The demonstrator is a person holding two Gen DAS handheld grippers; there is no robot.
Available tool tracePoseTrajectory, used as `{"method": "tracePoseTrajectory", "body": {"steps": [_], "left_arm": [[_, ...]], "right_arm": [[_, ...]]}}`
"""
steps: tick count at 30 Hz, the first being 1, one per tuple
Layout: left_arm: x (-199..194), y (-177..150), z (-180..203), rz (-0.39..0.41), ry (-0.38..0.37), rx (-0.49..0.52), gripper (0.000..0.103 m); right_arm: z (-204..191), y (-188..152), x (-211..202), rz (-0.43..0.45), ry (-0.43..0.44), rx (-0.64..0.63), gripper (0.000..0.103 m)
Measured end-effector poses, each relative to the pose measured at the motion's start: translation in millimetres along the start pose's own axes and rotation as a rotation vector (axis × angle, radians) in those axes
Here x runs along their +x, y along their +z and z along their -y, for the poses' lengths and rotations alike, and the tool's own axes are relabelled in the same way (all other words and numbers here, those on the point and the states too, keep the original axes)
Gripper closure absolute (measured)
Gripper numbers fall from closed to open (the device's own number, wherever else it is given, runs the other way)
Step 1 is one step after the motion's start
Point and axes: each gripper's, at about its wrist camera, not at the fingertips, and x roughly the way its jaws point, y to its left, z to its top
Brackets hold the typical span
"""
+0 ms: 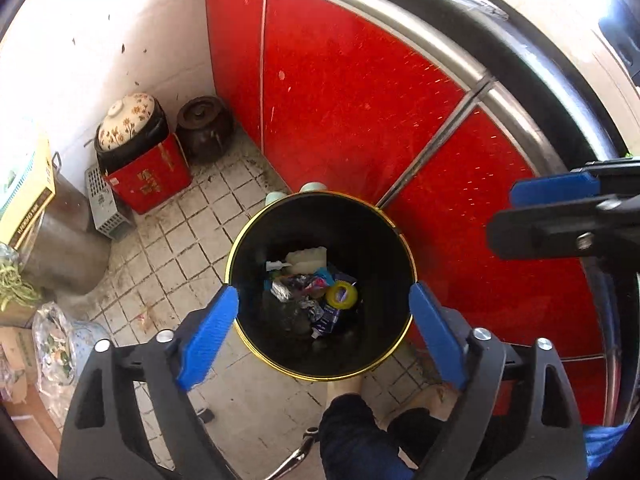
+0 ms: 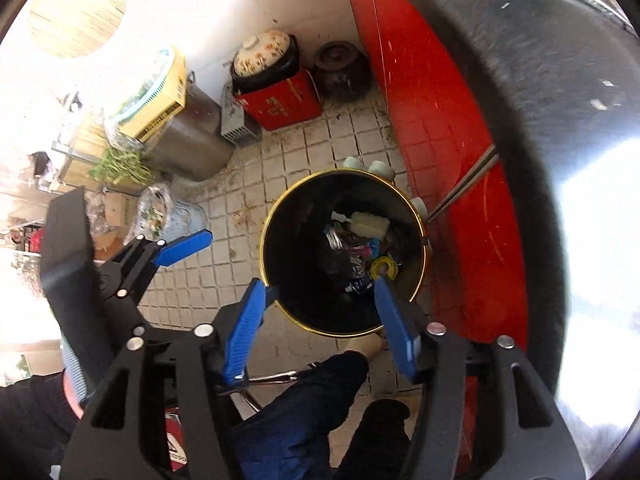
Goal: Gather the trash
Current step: 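Carry tape roll and snack bag over the bin and open both tools, then move both open tools back over the counter toward the trash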
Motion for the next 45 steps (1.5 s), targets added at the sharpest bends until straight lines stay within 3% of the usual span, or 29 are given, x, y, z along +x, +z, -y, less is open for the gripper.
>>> {"method": "tracePoseTrajectory", "body": {"steps": [5,9,14,18,21,26,32,39,45], "left_arm": [[-36,10,30,0.049,0.038,0.061,0.007],[-69,24,74,0.114,0.026,0.163,0.007],[-99,44,167,0.178,-0.082,0.39,0.007],[-110,53,267,0.201,-0.2,0.607,0.007],[-117,53,329,0.208,-0.279,0.695,0.007],[-123,38,424,0.161,-0.384,0.767,0.007],[-119,13,494,0.131,-0.406,0.856,0.007],[-98,-4,549,0.103,-0.383,0.901,0.007],[-75,4,587,0.09,-0.339,0.895,0.007]], "right_arm": [[12,-20,-71,0.138,0.003,0.024,0.027],[54,-64,-152,0.305,-0.053,0.12,0.02],[121,-140,-231,0.457,-0.215,0.295,0.019],[175,-218,-284,0.553,-0.326,0.506,0.019],[208,-283,-313,0.607,-0.406,0.635,0.019],[244,-370,-341,0.652,-0.501,0.79,0.019],[264,-435,-352,0.678,-0.528,0.889,0.019],[287,-461,-354,0.681,-0.519,0.924,0.019],[315,-466,-352,0.655,-0.504,0.925,0.019]]}}
